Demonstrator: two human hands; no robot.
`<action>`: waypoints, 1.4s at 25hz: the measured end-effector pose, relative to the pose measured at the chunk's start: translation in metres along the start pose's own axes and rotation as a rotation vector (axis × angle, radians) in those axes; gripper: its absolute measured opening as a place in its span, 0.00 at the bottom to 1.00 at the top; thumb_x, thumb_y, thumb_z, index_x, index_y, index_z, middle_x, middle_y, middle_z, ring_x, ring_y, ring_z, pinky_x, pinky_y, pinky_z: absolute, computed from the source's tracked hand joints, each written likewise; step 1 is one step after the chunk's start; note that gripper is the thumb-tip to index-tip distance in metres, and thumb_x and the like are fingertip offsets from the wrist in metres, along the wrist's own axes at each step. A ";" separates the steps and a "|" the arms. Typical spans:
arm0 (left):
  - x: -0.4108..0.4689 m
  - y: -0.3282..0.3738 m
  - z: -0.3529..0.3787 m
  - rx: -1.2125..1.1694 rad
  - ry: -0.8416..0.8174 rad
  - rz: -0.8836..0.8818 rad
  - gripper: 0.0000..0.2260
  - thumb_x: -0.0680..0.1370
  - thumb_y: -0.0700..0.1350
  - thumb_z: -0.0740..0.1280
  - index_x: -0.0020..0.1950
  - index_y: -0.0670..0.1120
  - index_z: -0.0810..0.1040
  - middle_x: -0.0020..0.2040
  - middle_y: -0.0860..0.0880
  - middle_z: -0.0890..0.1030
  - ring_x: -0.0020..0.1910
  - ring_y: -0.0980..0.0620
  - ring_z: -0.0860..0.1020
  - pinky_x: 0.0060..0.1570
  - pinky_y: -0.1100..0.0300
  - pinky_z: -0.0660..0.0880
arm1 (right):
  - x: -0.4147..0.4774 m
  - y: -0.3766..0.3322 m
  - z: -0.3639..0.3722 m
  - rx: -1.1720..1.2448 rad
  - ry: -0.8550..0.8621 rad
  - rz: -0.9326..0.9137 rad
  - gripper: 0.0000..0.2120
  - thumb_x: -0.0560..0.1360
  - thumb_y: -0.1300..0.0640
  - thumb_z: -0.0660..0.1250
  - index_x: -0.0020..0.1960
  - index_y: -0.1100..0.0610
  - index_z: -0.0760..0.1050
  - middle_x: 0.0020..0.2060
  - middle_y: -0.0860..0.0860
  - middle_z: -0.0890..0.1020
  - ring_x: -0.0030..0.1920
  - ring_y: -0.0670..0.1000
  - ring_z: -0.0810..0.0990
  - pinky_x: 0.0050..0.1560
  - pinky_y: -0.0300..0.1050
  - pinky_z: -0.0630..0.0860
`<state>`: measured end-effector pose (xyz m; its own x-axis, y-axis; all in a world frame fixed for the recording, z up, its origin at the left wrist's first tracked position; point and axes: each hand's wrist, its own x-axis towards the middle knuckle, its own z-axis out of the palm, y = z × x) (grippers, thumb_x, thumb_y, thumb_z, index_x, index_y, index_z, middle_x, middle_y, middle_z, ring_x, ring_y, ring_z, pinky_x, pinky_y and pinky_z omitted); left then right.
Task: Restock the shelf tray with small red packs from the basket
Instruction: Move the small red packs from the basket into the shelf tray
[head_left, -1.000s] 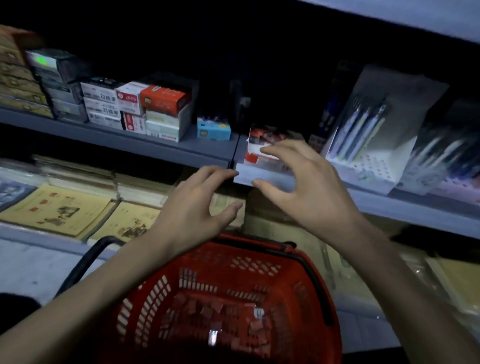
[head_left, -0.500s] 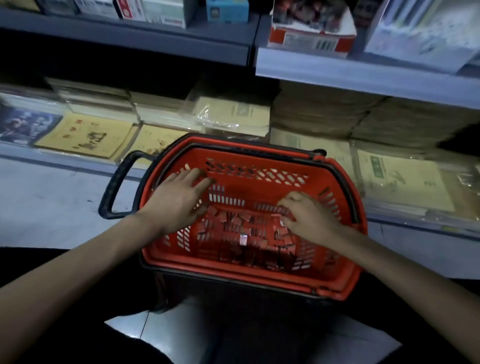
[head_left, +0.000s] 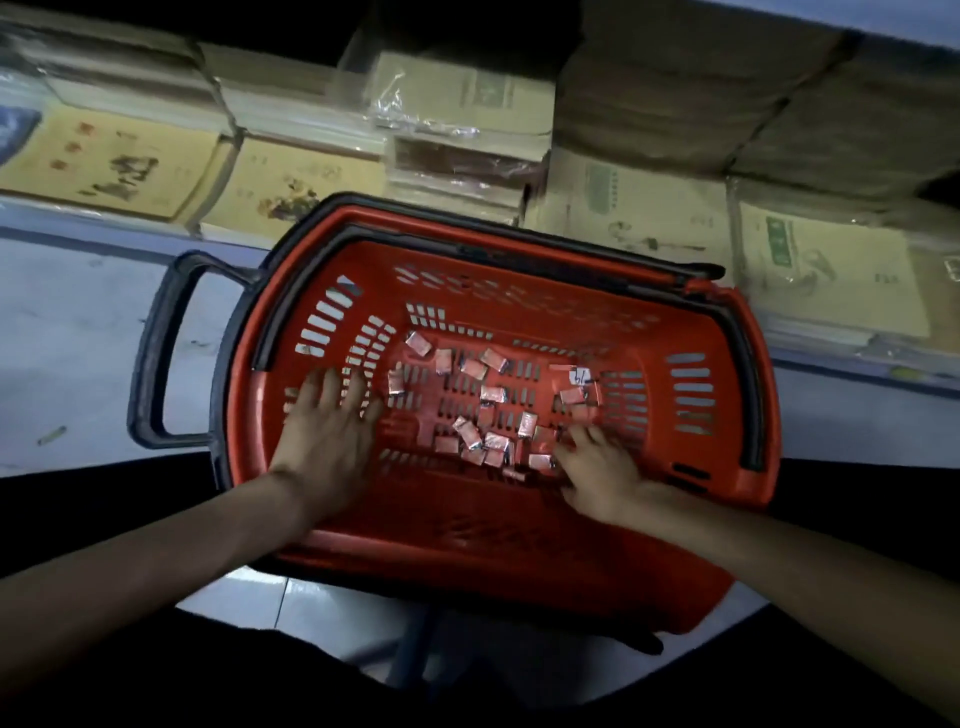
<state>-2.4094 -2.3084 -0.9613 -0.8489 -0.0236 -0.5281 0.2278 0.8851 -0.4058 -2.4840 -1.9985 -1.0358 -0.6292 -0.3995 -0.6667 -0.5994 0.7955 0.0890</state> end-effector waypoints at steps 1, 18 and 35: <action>0.000 0.002 -0.001 -0.001 -0.003 0.014 0.37 0.82 0.64 0.55 0.84 0.45 0.51 0.83 0.36 0.53 0.81 0.32 0.52 0.79 0.37 0.50 | 0.010 0.001 0.000 -0.034 -0.013 -0.020 0.40 0.75 0.51 0.72 0.81 0.49 0.56 0.77 0.58 0.57 0.77 0.62 0.58 0.71 0.57 0.68; 0.016 0.009 0.005 0.052 -0.047 0.065 0.32 0.83 0.59 0.58 0.82 0.44 0.58 0.81 0.36 0.56 0.81 0.32 0.51 0.77 0.31 0.50 | 0.076 -0.015 0.028 -0.600 -0.089 -0.459 0.38 0.80 0.62 0.66 0.81 0.42 0.51 0.82 0.56 0.42 0.80 0.66 0.46 0.66 0.65 0.69; 0.034 0.000 -0.010 -0.018 -0.068 0.013 0.29 0.79 0.64 0.61 0.75 0.50 0.72 0.77 0.39 0.65 0.78 0.36 0.60 0.79 0.40 0.56 | 0.089 -0.014 0.018 -0.601 -0.164 -0.501 0.26 0.79 0.60 0.68 0.75 0.48 0.70 0.76 0.52 0.66 0.78 0.64 0.54 0.69 0.68 0.67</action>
<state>-2.4429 -2.3048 -0.9714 -0.8116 -0.0430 -0.5827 0.2294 0.8937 -0.3855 -2.5225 -2.0370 -1.1091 -0.1614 -0.5351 -0.8292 -0.9851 0.1383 0.1025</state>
